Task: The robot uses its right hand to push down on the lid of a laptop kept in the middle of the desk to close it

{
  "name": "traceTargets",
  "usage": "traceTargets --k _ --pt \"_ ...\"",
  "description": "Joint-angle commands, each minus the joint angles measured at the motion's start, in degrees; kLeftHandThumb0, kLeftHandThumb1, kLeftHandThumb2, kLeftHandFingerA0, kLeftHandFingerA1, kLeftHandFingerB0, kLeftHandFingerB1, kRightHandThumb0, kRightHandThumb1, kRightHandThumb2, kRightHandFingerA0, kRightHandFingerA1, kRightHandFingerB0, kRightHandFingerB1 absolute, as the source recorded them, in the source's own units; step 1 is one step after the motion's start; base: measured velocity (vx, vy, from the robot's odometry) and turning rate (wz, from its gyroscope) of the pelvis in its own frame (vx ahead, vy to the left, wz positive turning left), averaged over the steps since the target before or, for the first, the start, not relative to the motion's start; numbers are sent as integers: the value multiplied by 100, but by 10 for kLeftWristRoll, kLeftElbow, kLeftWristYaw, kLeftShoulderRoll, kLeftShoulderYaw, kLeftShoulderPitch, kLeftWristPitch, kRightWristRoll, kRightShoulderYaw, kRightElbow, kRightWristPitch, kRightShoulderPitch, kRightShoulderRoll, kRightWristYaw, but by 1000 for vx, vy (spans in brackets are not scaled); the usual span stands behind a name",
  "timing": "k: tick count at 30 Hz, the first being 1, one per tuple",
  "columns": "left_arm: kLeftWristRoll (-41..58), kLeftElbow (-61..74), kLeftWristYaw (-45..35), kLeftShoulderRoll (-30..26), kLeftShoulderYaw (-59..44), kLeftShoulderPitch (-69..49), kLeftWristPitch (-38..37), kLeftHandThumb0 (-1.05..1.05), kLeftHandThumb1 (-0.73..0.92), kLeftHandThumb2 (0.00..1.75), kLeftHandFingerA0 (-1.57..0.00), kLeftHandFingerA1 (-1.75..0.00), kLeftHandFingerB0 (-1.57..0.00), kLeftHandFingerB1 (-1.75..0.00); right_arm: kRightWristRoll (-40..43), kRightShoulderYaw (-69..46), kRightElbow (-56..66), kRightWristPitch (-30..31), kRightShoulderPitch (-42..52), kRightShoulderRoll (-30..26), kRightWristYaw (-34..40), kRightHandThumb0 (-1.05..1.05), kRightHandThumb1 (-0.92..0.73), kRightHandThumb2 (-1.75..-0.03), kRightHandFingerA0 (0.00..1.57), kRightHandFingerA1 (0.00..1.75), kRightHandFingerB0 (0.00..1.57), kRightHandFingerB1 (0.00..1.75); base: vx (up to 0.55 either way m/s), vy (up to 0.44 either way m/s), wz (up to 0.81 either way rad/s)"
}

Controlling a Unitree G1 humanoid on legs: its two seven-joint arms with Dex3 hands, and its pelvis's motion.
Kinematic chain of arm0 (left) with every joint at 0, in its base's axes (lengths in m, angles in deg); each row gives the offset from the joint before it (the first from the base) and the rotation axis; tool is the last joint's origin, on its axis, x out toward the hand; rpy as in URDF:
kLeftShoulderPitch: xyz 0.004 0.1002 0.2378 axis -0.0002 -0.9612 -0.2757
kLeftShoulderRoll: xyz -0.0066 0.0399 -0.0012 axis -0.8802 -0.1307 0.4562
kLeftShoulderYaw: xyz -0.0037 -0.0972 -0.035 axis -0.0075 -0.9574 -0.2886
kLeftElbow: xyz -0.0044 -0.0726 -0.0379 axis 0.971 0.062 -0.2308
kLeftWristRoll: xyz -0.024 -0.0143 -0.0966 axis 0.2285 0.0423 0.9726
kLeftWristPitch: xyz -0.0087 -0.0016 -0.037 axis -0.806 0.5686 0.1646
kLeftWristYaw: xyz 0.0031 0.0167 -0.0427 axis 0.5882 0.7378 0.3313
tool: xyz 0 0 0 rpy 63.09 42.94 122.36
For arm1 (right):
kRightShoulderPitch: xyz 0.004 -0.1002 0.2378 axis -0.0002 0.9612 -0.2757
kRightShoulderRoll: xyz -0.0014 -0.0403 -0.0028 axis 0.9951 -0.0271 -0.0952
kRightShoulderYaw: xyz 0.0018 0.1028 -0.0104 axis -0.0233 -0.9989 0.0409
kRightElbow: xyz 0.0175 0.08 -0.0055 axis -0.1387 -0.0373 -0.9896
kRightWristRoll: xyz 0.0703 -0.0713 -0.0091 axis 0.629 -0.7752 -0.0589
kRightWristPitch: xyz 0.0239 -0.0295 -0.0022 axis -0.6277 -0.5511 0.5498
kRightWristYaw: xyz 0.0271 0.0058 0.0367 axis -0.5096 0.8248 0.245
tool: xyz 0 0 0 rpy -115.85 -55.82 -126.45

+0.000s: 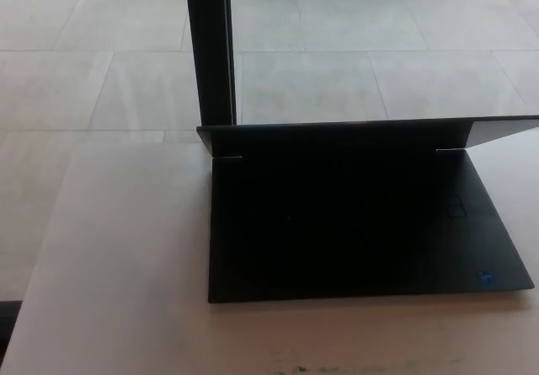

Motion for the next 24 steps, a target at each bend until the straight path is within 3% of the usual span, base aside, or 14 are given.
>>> traceTargets --k 1,2,4,8,9,11,12,13,14,15,16,21,22,24 --pt "211 -52 -65 -54 -197 62 -1 -105 75 78 -11 -93 0 -140 314 -285 58 28 -99 -109 -48 -93 -90 -67 20 121 8 85 0 0 0" --pt "209 -53 -68 -54 -199 62 -1 -105 75 78 -9 -97 0 -141 310 -283 76 29 -118 -116 -34 -92 -89 -68 32 125 17 85 0 0 0" --pt "202 -53 -71 -53 -204 62 -3 -105 77 77 -13 -99 0 -142 300 -275 132 36 -159 -129 -18 -93 -88 -67 24 123 16 84 0 0 0" --pt "198 -54 -80 -52 -215 60 -1 -105 75 78 -10 -96 0 -140 250 -230 190 39 -211 -157 -21 -99 -76 -77 26 96 22 67 0 0 0" --pt "193 -53 -76 -52 -216 61 -3 -105 76 78 -12 -96 0 -139 214 -168 244 50 -264 -181 -35 -91 -86 -66 45 89 34 62 0 0 0" --pt "189 -55 -77 -53 -223 65 -3 -105 76 78 -11 -96 0 -139 199 -146 267 51 -287 -183 -43 -90 -87 -66 50 83 37 59 -1 2 -3" --pt "187 -55 -79 -52 -225 64 -6 -105 77 78 -11 -98 0 -141 172 -108 295 52 -311 -184 -45 -91 -87 -66 47 64 41 48 0 0 0" --pt "186 -55 -81 -50 -227 63 -10 -105 77 78 -11 -98 0 -141 138 -62 325 56 -338 -186 -43 -91 -87 -66 47 64 41 48 0 0 0" --pt "185 -56 -82 -50 -229 63 -11 -105 77 77 -11 -97 0 -142 125 -37 332 48 -349 -189 -62 -91 -90 -67 35 66 33 50 0 0 0" --pt "188 -56 -86 -49 -234 63 -8 -105 77 77 -10 -96 0 -140 107 -12 340 48 -364 -185 -65 -96 -75 -82 32 61 30 47 0 0 0" --pt "187 -57 -87 -50 -235 64 -8 -105 77 77 -10 -95 0 -140 99 -1 347 53 -369 -185 -65 -90 -91 -68 28 55 28 40 0 0 0" --pt "183 -66 -90 -52 -242 68 -7 -105 77 78 -10 -94 0 -137 49 89 379 60 -414 -177 -71 -89 -90 -68 28 45 27 32 -2 0 1" --pt "183 -67 -90 -52 -242 68 -7 -105 76 78 -10 -96 0 -140 18 136 382 40 -432 -168 -83 -95 -77 -82 29 45 23 33 0 0 0" --pt "180 -70 -89 -53 -241 69 -10 -105 77 78 -11 -96 0 -140 -9 183 384 31 -446 -166 -96 -88 -90 -68 30 41 25 28 -9 0 3"
